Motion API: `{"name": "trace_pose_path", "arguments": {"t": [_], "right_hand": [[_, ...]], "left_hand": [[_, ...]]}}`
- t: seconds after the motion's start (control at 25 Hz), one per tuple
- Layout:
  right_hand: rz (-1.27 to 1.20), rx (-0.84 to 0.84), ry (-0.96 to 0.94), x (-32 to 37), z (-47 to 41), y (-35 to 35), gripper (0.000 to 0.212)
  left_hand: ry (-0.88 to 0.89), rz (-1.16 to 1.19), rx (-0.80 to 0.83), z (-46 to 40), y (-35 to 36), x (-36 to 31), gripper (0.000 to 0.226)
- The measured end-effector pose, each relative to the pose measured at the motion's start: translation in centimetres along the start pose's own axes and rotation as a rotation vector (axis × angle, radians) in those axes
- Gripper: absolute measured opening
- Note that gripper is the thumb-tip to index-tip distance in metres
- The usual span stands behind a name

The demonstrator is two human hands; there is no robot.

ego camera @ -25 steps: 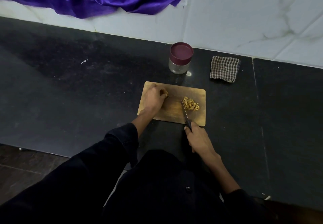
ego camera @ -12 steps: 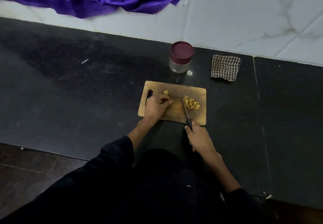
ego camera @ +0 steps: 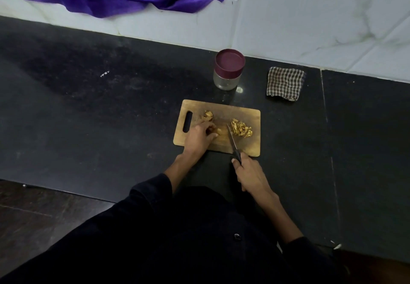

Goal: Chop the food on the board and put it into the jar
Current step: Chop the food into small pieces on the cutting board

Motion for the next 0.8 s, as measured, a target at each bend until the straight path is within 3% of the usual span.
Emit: {"name": "trace_pose_path", "arguments": {"t": [0.8], "right_hand": [[0.108,0.03,0.056,1.7,-1.2,0.6,0.026]], "left_hand": [[-0.124,-0.089,-0.059,0.4,0.2,-0.8,0.019]]}}
Point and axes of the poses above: each hand's wrist, its own z-axis away from the middle knuckle, its own y-axis out of the palm, x = y × z, the point moved 10 cm from there along -z, towards the middle knuckle, and after that the axes turned 8 degrees about x, right-handed, at the moved point
